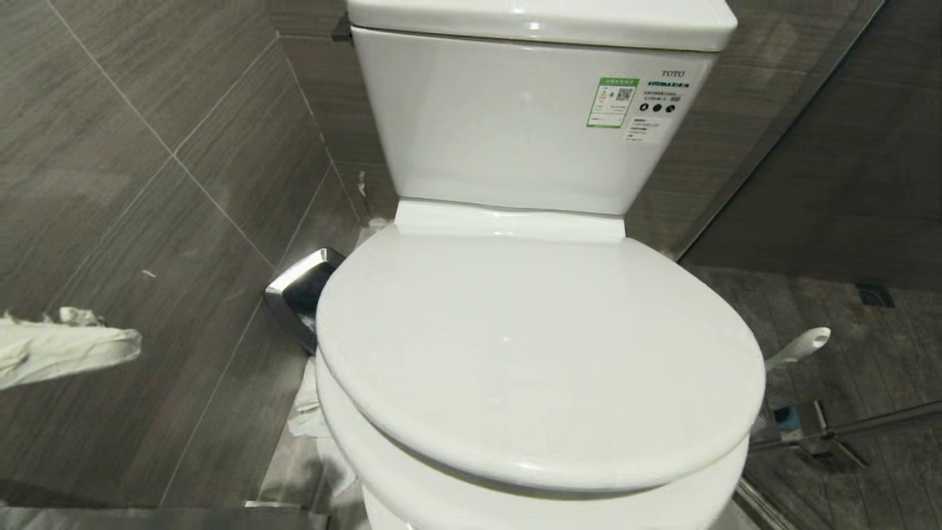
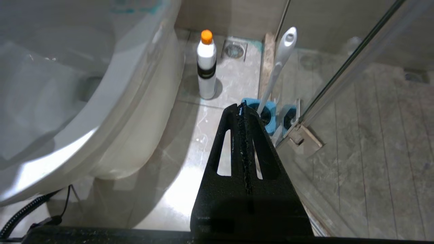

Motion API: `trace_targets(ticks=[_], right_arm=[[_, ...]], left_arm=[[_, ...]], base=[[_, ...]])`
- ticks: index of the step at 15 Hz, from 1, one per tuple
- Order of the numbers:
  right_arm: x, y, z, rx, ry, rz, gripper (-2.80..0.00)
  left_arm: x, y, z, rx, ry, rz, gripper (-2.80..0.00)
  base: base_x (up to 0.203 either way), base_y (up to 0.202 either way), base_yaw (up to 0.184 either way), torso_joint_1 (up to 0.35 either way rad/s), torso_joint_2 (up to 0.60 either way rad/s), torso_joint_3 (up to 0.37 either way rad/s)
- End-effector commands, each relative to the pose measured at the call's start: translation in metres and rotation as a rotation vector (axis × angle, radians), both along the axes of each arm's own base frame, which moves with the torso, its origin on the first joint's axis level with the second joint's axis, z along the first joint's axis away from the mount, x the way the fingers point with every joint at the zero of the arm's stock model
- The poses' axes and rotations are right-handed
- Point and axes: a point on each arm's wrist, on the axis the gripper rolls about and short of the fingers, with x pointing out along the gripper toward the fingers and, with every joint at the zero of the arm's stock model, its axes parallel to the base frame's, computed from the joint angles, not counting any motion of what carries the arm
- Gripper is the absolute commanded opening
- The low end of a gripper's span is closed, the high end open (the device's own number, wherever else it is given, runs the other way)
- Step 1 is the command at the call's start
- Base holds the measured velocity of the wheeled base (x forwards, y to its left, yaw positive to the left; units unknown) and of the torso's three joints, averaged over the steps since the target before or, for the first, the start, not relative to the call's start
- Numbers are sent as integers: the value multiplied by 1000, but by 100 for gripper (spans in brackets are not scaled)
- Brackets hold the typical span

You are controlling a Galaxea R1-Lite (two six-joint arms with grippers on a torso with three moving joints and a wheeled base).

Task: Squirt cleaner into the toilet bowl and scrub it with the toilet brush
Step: Close the toilet lid

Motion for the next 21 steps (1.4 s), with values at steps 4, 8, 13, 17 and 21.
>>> trace_targets(ticks=[4,8,13,17,21], right_arm=[[2,0,-7,0,24,0,-280],[2,0,-7,0,24,0,-280],[2,0,-7,0,24,0,-280],[2,0,-7,0,24,0,-280],[2,0,-7,0,24,0,-280]], left_arm=[[-6,3,-14,67,7,-25,-280],[-8,4,-18,88,14,-35,-280],[-8,3,-23,101,51,-40,-280],[-6,3,-27,148,98,-35,-280],[50,-25,-20,257,-42,143,-280]], base=[[0,0,0,2,4,200],[0,0,0,0,4,203],[0,0,0,0,4,142],[0,0,0,1,0,10],[0,0,0,0,0,0]])
